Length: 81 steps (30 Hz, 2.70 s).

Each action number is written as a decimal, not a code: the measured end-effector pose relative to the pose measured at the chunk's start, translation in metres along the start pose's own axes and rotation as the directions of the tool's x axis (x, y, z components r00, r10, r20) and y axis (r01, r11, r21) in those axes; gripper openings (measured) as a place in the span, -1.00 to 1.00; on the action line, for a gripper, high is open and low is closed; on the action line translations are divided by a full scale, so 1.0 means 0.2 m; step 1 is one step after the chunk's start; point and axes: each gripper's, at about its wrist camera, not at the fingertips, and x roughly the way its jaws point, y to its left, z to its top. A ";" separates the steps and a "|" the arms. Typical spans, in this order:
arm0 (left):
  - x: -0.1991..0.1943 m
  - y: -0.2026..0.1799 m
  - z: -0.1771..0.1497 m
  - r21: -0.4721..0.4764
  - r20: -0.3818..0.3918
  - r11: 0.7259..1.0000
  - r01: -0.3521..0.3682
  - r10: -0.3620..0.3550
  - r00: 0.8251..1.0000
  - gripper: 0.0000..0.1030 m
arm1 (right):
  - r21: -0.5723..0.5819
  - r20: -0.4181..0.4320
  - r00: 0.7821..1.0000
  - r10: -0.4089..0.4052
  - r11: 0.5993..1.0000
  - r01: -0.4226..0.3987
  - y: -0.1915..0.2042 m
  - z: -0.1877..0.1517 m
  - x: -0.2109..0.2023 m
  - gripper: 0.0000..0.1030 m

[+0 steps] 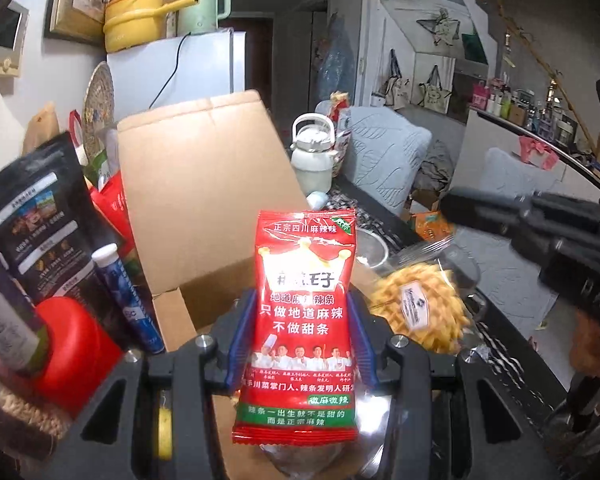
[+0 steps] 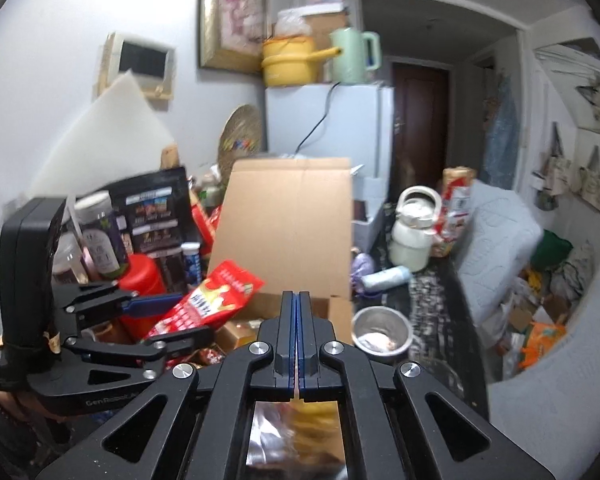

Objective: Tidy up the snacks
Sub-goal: 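Lower both bags into the cardboard box and open both grippers, then withdraw both grippers back from the cardboard box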

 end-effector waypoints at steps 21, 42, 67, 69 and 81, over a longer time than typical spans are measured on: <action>0.20 0.02 -0.08 0.011 -0.093 0.997 -0.079 0.079 0.993 -0.14 | 0.016 -0.122 0.992 0.011 1.000 -0.009 -0.04 -0.12 0.22 -0.98; 0.35 0.04 -0.11 0.009 -0.230 0.985 -0.171 0.169 0.959 0.62 | 0.034 -0.199 0.980 -0.015 0.999 0.022 -0.07 -0.19 0.28 -0.97; 0.24 0.10 -0.09 -0.009 -0.205 0.972 -0.237 0.230 0.951 0.62 | 0.041 -0.230 0.973 -0.032 0.998 0.042 -0.04 -0.21 0.31 0.47; 0.21 0.10 -0.08 -0.010 -0.197 0.970 -0.242 0.235 0.952 0.62 | 0.043 -0.237 0.971 -0.035 0.998 0.046 -0.04 -0.21 0.31 0.48; -0.10 0.07 -0.01 -0.018 -0.100 0.962 -0.273 0.270 0.958 0.62 | 0.034 -0.195 0.979 -0.056 0.997 0.064 0.04 -0.14 0.15 0.48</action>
